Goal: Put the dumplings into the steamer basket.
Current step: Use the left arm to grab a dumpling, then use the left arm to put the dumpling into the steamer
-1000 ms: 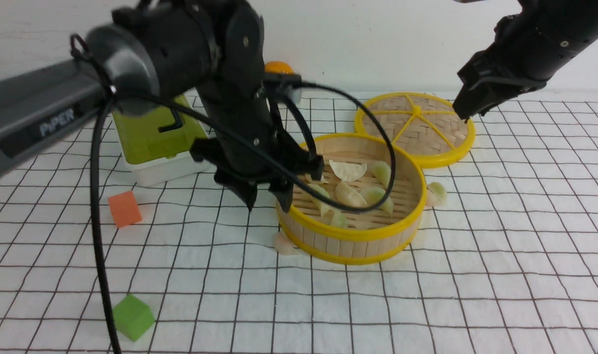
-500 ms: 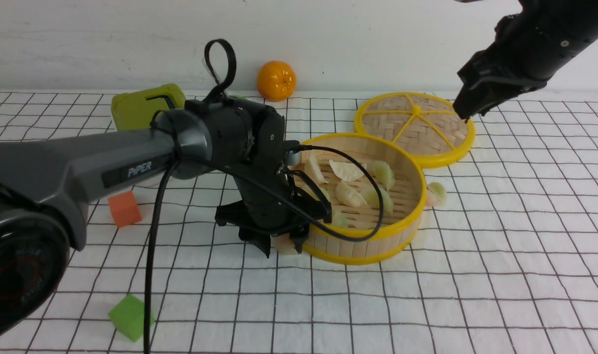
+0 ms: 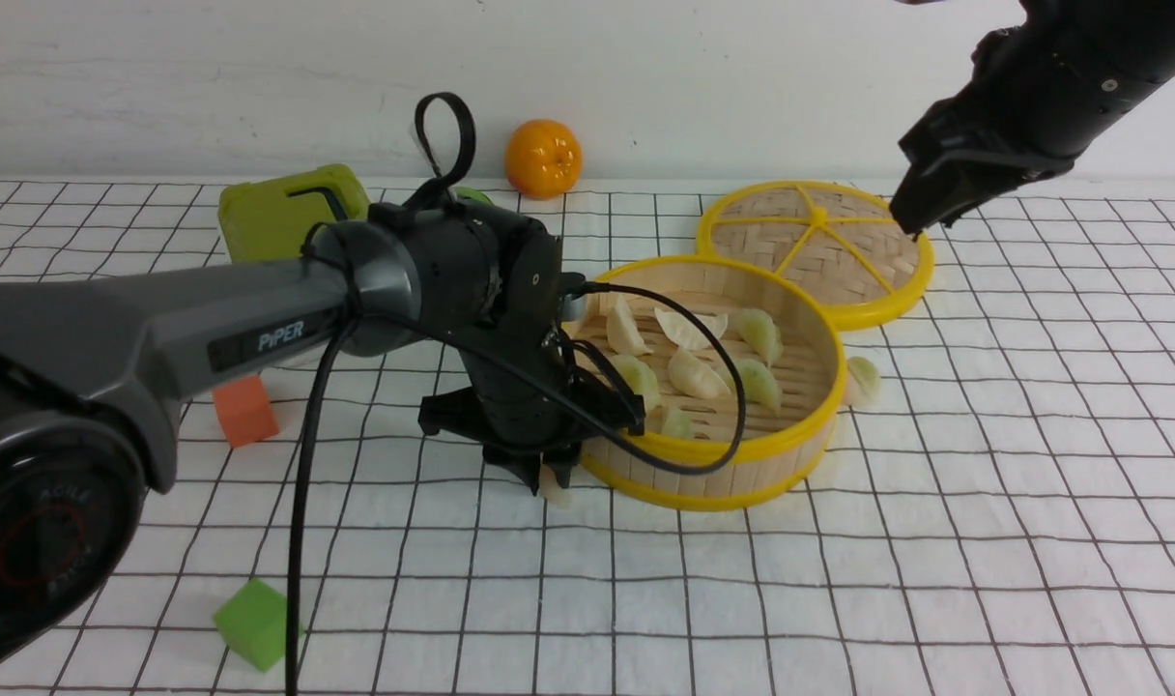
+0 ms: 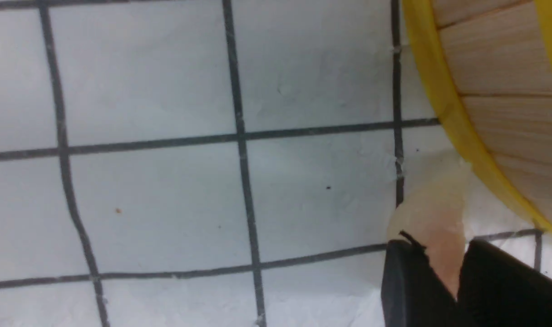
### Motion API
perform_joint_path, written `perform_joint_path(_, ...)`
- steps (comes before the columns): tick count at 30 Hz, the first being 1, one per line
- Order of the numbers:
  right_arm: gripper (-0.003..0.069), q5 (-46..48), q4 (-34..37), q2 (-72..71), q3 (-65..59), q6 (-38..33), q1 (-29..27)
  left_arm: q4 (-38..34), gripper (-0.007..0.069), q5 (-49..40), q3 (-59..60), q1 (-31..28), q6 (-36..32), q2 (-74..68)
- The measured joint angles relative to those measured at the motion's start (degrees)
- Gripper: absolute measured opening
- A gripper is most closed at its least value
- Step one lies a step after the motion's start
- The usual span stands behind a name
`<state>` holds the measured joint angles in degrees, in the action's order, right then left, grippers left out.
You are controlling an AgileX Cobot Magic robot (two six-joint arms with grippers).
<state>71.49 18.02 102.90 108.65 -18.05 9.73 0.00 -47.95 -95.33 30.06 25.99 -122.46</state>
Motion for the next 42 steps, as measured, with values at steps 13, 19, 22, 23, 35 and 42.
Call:
perform_joint_path(13, 0.0239, 0.0, 0.0, 0.0, 0.0, -0.2, 0.0, 2.4, -0.0013, -3.1, -1.2, 0.1, -2.3, 3.8)
perform_joint_path(19, 0.0239, 0.0, 0.0, 0.0, 0.0, -0.2, 0.0, 1.5, 0.0094, -2.9, -1.3, 0.1, -2.3, 2.7)
perform_joint_path(22, 0.0239, 0.0, 0.0, 0.0, 0.0, -0.2, 0.0, 1.4, 0.0232, -2.7, -1.3, 0.1, -2.3, 1.5)
perform_joint_path(23, 0.0239, 0.0, 0.0, 0.0, 0.0, -0.2, 0.0, 1.4, 0.0274, -2.5, -1.3, 0.1, -2.3, 1.0)
perform_joint_path(35, 0.0239, 0.0, 0.0, 0.0, 0.0, -0.2, 0.0, 1.3, 0.0148, -0.1, -1.3, 0.1, -2.5, -1.3)
perform_joint_path(42, 0.0239, 0.0, -4.5, -1.5, 0.0, -0.2, -0.1, 2.1, 0.0148, -5.5, -1.6, 0.1, -5.9, 1.0)
